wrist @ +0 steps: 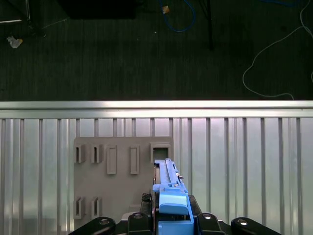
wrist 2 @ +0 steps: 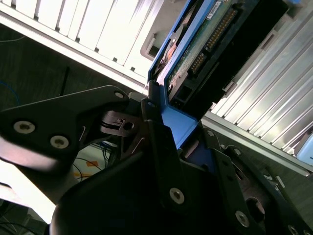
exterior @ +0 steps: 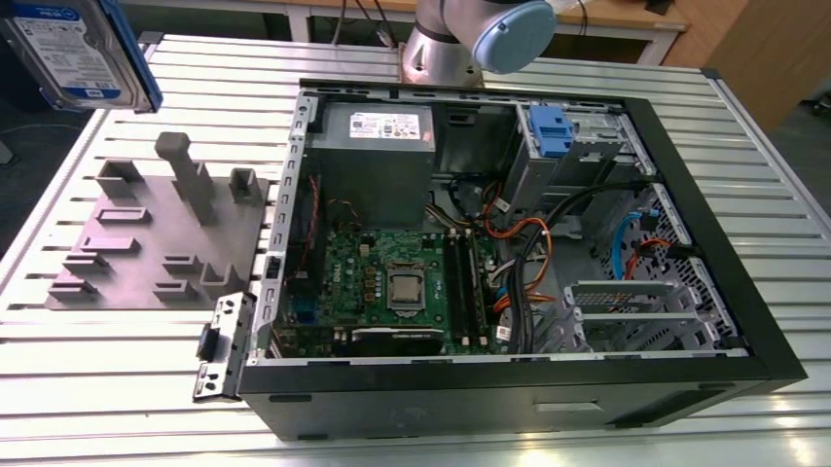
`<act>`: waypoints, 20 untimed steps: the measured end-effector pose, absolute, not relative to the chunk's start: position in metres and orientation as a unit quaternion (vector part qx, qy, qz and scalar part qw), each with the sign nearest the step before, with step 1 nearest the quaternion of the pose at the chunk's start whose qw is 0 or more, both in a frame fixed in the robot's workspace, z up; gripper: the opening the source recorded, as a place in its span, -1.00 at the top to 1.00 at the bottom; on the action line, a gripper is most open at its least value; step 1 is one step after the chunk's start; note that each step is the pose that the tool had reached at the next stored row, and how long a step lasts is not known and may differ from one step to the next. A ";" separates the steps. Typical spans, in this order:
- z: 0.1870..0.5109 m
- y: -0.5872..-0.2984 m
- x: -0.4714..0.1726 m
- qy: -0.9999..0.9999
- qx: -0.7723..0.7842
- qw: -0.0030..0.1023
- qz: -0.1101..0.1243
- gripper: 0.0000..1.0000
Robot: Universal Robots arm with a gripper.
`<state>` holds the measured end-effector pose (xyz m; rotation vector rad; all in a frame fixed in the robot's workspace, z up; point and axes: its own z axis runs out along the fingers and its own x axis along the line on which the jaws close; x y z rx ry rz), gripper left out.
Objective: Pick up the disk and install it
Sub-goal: 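Pick up the disk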
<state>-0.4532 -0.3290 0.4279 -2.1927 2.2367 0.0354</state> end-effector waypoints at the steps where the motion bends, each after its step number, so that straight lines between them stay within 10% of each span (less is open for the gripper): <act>1: 0.428 -0.329 -0.453 0.714 -0.700 0.005 0.011 0.27; 20: 0.433 -0.329 -0.453 0.714 -0.700 0.005 0.011 0.27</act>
